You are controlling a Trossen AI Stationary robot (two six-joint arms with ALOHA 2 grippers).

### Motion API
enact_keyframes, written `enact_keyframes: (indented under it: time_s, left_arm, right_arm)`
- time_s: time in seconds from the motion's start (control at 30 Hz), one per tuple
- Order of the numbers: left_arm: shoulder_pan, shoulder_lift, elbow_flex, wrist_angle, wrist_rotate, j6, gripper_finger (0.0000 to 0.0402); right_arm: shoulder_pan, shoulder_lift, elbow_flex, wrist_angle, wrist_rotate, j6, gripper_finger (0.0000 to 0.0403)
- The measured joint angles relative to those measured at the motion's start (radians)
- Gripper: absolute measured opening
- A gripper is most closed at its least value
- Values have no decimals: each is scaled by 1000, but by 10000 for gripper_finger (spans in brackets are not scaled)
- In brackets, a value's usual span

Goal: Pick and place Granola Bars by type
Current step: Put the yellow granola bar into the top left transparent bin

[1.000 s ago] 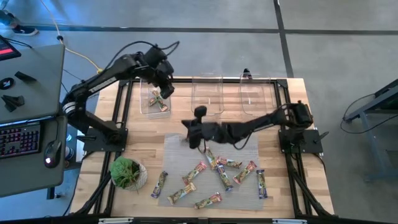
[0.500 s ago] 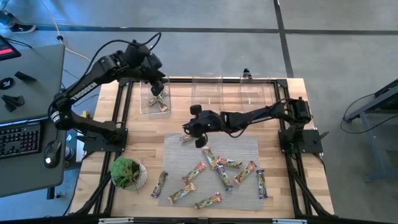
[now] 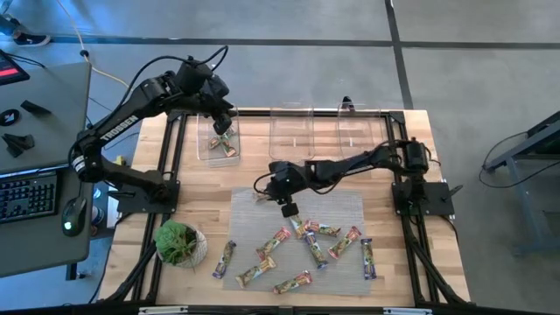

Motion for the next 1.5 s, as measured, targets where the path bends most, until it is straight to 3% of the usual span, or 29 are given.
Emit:
enact_keyframes:
  time_s: [0.3,0.63,0.87,1.33,1.5]
  left_arm:
    - [0,0,0,0,9,-4,135]
    - [0,0,0,0,5,4,135]
    - [0,0,0,0,2,7,135]
    - [0,0,0,0,-1,7,135]
    - [0,1,0,-1,-1,7,135]
  right_arm:
    - [-42,101,0,58,31,9,138]
    - [-52,130,4,65,12,-5,138]
    - [-50,133,2,58,105,-20,135]
    - [-5,128,1,91,163,-60,35]
    - [22,79,6,91,224,-80,33]
